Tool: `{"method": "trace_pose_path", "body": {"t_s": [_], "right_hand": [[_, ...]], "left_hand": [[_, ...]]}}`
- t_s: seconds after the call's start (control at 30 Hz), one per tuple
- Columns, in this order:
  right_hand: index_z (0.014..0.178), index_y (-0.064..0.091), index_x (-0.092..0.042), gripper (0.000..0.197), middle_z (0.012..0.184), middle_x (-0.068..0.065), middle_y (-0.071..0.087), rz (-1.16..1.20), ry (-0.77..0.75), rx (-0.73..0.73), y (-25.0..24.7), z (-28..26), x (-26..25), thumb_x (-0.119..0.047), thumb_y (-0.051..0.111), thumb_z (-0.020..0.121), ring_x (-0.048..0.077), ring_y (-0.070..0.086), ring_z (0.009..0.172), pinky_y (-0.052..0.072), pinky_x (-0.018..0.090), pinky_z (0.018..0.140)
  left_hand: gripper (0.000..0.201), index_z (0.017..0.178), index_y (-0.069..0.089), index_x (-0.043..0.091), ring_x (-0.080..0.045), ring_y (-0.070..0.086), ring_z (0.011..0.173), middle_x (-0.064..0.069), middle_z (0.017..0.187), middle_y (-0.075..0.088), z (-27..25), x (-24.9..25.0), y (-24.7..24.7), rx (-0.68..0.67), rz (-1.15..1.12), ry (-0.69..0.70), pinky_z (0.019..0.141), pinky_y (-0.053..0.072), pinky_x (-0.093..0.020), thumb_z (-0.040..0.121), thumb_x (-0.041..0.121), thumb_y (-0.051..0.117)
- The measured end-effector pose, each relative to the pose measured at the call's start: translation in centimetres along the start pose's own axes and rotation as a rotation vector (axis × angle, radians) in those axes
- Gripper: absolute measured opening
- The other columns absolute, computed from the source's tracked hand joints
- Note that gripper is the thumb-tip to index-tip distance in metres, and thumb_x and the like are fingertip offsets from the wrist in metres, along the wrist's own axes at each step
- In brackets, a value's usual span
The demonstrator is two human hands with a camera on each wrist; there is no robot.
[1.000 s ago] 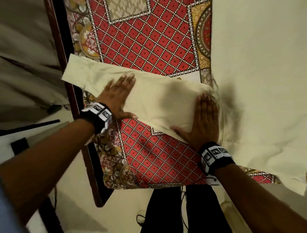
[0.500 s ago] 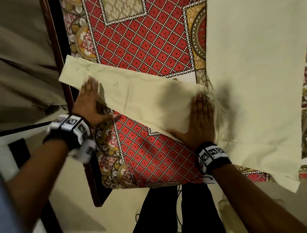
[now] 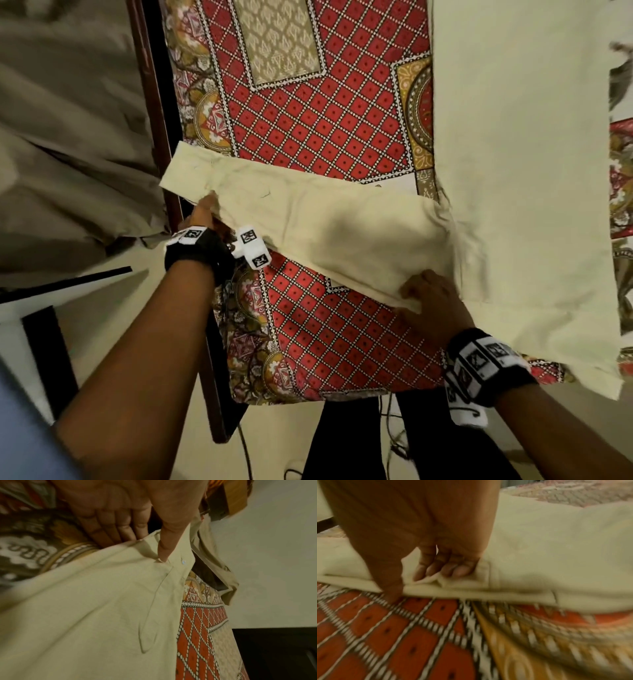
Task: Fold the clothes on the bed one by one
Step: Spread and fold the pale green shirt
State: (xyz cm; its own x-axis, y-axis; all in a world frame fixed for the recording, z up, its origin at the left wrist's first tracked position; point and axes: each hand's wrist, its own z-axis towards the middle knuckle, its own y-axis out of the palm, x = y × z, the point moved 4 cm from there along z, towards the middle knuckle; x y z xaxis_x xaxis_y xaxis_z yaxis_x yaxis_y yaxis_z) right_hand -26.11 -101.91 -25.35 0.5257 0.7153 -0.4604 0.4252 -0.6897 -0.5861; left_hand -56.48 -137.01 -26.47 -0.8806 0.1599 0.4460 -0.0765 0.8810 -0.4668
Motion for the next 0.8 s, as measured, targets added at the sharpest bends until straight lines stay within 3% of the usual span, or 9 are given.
{"method": "trace_pose_path", "body": {"t_s": [0.1,0.17,0.3,0.4,0.5,0.57,0.67,0.73,0.8], "right_hand": [[0.1,0.065,-0.024,0.032,0.105,-0.005,0.055,0.091,0.002,-0.09,-1.0,0.8,-0.4,-0.042,0.081,0.08,0.017,0.056,0.103,0.046,0.033,0.096],[0.101,0.068,-0.025,0.034,0.103,-0.008,0.064,0.245,0.054,-0.093,-2.6,1.0,-1.1,-0.051,0.077,0.081,0.013,0.062,0.098,0.049,0.03,0.091],[0.109,0.073,-0.017,0.063,0.096,-0.002,0.076,0.561,-0.042,0.056,-9.2,4.0,-6.8,-0.072,0.063,0.079,0.007,0.069,0.073,0.057,0.036,0.071],[0.132,0.063,-0.011,0.081,0.114,0.005,0.074,0.64,-0.228,-0.136,-13.2,6.9,-14.2,-0.073,0.065,0.079,0.01,0.074,0.091,0.062,0.038,0.08],[0.134,0.062,-0.012,0.061,0.119,0.005,0.073,0.627,-0.35,-0.236,-16.8,8.1,-19.8,-0.05,0.072,0.087,0.015,0.072,0.103,0.061,0.042,0.089],[0.109,0.072,-0.011,0.033,0.102,0.007,0.077,0.557,-0.358,-0.103,-19.2,8.2,-19.9,-0.037,0.074,0.089,0.022,0.074,0.094,0.06,0.045,0.087],[0.084,0.068,-0.019,0.006,0.084,0.0,0.075,0.454,-0.271,0.076,-22.0,8.1,-16.4,-0.024,0.071,0.082,0.018,0.071,0.077,0.059,0.037,0.075],[0.09,0.065,-0.021,0.013,0.089,-0.001,0.073,0.418,-0.251,0.014,-23.2,7.5,-13.7,-0.018,0.073,0.08,0.016,0.069,0.08,0.057,0.031,0.076],[0.099,0.065,-0.017,0.024,0.092,0.004,0.074,0.43,-0.287,-0.039,-24.3,7.2,-11.2,-0.016,0.074,0.077,0.022,0.072,0.084,0.061,0.042,0.082]], "left_hand": [[0.062,0.139,0.054,0.014,-0.026,0.06,0.122,-0.006,0.141,0.057,-1.6,1.9,-0.2,0.028,0.138,0.128,0.076,0.047,-0.024,0.09,0.05,0.064],[0.05,0.13,0.062,0.008,-0.025,0.061,0.116,-0.008,0.13,0.064,-3.8,3.1,-0.5,0.127,0.153,0.349,0.08,0.043,-0.024,0.092,0.042,0.065],[0.03,0.103,0.071,0.002,0.0,0.064,0.069,-0.001,0.086,0.073,-8.9,4.7,0.8,0.152,-0.057,0.689,0.072,0.055,-0.032,0.085,0.026,0.076],[0.02,0.099,0.07,0.02,-0.004,0.067,0.074,0.004,0.087,0.073,-14.8,4.7,3.6,0.045,-0.035,0.846,0.073,0.057,-0.025,0.081,0.027,0.076],[0.017,0.097,0.068,0.023,0.006,0.059,0.062,0.011,0.077,0.066,-21.5,3.7,8.1,-0.054,0.171,1.017,0.058,0.045,-0.011,0.08,0.024,0.066],[0.023,0.098,0.07,0.013,-0.004,0.062,0.069,0.001,0.085,0.069,-24.9,2.4,11.4,-0.085,0.322,1.11,0.061,0.04,-0.01,0.081,0.026,0.059],[0.039,0.124,0.065,0.016,-0.012,0.068,0.1,-0.002,0.116,0.07,-27.8,-0.3,14.6,-0.223,0.265,1.075,0.08,0.053,-0.014,0.084,0.016,0.066],[0.046,0.13,0.058,0.022,-0.006,0.065,0.111,0.004,0.125,0.065,-29.6,-2.4,16.2,-0.28,0.139,1.029,0.092,0.056,-0.026,0.085,0.022,0.066],[0.046,0.13,0.06,0.013,-0.008,0.062,0.116,0.0,0.129,0.062,-31.2,-4.6,17.4,-0.24,0.149,1.06,0.095,0.055,-0.028,0.085,0.019,0.067]]}}
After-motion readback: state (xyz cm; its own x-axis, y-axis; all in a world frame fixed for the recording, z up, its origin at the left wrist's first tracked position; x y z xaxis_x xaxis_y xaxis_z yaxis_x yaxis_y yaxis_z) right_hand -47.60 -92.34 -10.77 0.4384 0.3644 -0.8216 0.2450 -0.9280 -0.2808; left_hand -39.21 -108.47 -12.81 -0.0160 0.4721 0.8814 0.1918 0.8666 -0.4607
